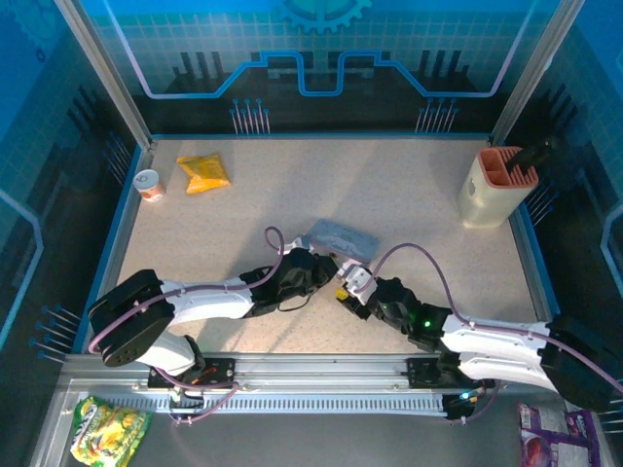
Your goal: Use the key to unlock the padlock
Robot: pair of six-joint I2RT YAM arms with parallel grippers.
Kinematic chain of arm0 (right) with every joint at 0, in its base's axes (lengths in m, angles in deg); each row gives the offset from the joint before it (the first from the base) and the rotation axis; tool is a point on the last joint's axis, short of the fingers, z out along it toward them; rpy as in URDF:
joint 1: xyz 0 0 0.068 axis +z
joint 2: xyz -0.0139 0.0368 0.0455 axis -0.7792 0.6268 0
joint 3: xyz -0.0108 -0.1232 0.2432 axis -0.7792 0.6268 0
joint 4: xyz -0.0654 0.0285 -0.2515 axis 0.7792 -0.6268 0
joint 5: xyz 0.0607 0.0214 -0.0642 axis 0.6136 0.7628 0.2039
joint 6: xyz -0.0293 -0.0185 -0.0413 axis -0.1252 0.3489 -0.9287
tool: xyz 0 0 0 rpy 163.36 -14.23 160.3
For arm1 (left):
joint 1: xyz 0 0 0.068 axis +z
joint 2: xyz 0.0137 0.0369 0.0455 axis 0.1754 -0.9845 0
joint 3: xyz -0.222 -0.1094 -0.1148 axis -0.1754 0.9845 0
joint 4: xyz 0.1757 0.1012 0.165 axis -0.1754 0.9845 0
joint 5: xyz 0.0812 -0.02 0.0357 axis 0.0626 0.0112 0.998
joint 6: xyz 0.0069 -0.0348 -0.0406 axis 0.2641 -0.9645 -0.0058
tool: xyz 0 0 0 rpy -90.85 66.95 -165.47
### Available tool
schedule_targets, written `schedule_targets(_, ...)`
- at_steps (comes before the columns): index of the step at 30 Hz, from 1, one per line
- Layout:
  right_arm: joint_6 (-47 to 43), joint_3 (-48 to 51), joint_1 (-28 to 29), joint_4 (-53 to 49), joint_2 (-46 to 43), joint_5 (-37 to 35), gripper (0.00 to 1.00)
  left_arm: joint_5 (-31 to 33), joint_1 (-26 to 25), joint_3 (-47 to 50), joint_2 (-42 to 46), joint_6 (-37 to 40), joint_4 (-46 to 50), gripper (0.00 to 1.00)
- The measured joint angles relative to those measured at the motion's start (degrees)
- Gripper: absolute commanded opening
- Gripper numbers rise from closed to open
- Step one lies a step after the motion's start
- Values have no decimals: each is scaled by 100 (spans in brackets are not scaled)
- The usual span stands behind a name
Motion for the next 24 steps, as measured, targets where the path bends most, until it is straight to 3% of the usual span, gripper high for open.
schedule_targets(10,-466,243,120,1062,254,-577,47,0,-11,66,11,-2,-131,0)
schedule_targets(24,-553,367,157,1368,260,-420,39,0,-98,94,7,-35,-492,0)
